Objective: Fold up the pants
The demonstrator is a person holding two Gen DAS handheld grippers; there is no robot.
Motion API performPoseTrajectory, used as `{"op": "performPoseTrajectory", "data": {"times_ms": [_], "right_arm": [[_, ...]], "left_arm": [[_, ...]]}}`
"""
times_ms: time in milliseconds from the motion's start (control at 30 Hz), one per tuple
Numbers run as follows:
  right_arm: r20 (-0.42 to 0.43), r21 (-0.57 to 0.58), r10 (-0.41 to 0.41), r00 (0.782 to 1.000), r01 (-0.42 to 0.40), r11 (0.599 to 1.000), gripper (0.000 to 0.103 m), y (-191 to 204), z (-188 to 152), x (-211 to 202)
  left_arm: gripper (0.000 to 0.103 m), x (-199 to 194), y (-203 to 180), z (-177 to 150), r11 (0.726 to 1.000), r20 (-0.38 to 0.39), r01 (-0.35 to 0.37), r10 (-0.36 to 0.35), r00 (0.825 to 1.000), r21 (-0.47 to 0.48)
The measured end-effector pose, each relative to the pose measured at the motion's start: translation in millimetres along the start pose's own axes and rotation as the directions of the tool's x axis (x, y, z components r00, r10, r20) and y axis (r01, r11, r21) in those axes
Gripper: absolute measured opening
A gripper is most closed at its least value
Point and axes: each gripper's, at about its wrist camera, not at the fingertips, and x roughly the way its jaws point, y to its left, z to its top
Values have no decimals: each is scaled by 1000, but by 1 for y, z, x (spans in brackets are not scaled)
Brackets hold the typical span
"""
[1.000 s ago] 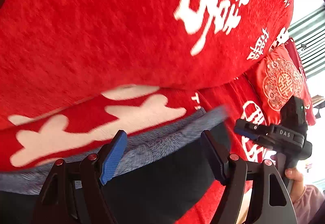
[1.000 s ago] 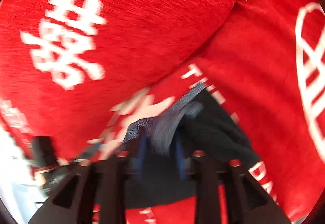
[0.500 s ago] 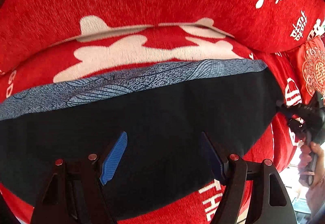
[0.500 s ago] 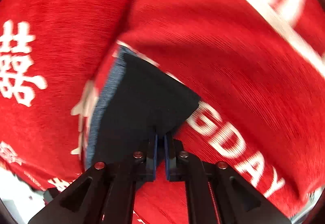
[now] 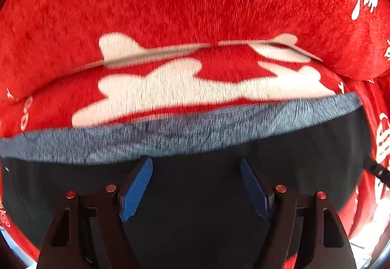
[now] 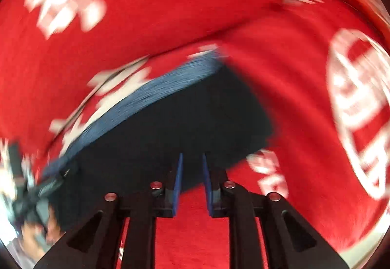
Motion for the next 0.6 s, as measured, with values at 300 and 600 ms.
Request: {"op": "performPoseTrajectory", "data": {"times_ms": [300, 600], "right_arm": [[-16, -35, -51, 999, 50, 998, 39, 21, 29, 38], [-3, 253, 85, 996, -82, 964, 56, -53, -1, 2]], "left_arm": [[82, -3, 7, 30, 999, 22, -29, 30, 999, -47], [82, -56, 98, -21, 986, 38, -127, 132, 991, -111]]}}
